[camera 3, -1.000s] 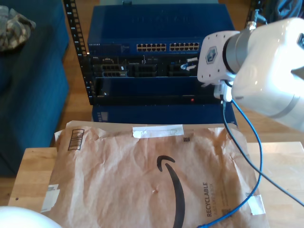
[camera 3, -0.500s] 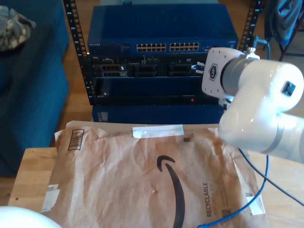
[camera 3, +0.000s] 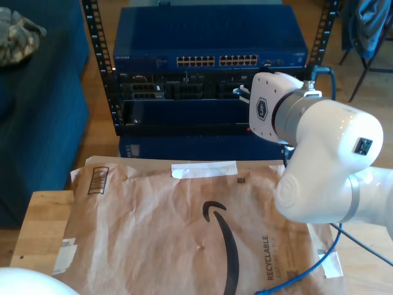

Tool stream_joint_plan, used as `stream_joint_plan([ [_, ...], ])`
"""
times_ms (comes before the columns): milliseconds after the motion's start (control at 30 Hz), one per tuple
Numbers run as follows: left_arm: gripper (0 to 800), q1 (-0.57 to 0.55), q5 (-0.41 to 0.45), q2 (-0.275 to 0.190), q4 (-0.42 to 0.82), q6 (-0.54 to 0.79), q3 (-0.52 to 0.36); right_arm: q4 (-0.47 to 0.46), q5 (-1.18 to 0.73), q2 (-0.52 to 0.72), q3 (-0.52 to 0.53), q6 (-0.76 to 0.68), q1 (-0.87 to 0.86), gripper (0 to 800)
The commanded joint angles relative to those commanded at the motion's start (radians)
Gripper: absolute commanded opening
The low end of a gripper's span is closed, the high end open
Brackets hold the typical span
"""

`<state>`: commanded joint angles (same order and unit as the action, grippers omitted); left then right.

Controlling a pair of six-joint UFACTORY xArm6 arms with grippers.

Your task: Grab the cable and plug it in

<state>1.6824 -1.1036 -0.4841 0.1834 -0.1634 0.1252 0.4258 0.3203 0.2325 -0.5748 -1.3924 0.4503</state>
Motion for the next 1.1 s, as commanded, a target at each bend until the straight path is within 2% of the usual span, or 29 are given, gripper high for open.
stream_joint_plan([
  [167, 800, -0.002, 0.000, 0.002, 0.000, 0.000, 0.000, -0.094, 0.003, 0.003, 0.011, -0.002, -0.005, 0],
  [300, 800, -0.002, 0.000, 0.002, 0.000, 0.000, 0.000, -0.100, 0.008, -0.002, 0.009, -0.005, -0.003, 0],
  [467, 800, -0.002, 0.000, 0.000, 0.000, 0.000, 0.000, -0.115, 0.112, -0.044, 0.003, -0.002, 0.018, 0],
  [733, 800, 0.000, 0.000, 0.000, 0.000, 0.000, 0.000, -0.101, 0.359, -0.143, -0.018, -0.005, 0.051, 0],
  [833, 800, 0.000, 0.000, 0.002, 0.000, 0.000, 0.000, -0.043, 0.453, -0.164, -0.008, -0.003, 0.054, 0],
  [900, 800, 0.000, 0.000, 0.000, 0.000, 0.000, 0.000, -0.011, 0.522, -0.164, 0.025, -0.002, 0.068, 0],
  [1000, 800, 0.000, 0.000, 0.002, 0.000, 0.000, 0.002, -0.008, 0.539, -0.164, 0.089, -0.008, 0.074, 0],
  [1100, 800, -0.002, 0.000, 0.002, 0.000, 0.002, 0.002, -0.008, 0.580, -0.166, 0.106, -0.009, 0.075, 0],
])
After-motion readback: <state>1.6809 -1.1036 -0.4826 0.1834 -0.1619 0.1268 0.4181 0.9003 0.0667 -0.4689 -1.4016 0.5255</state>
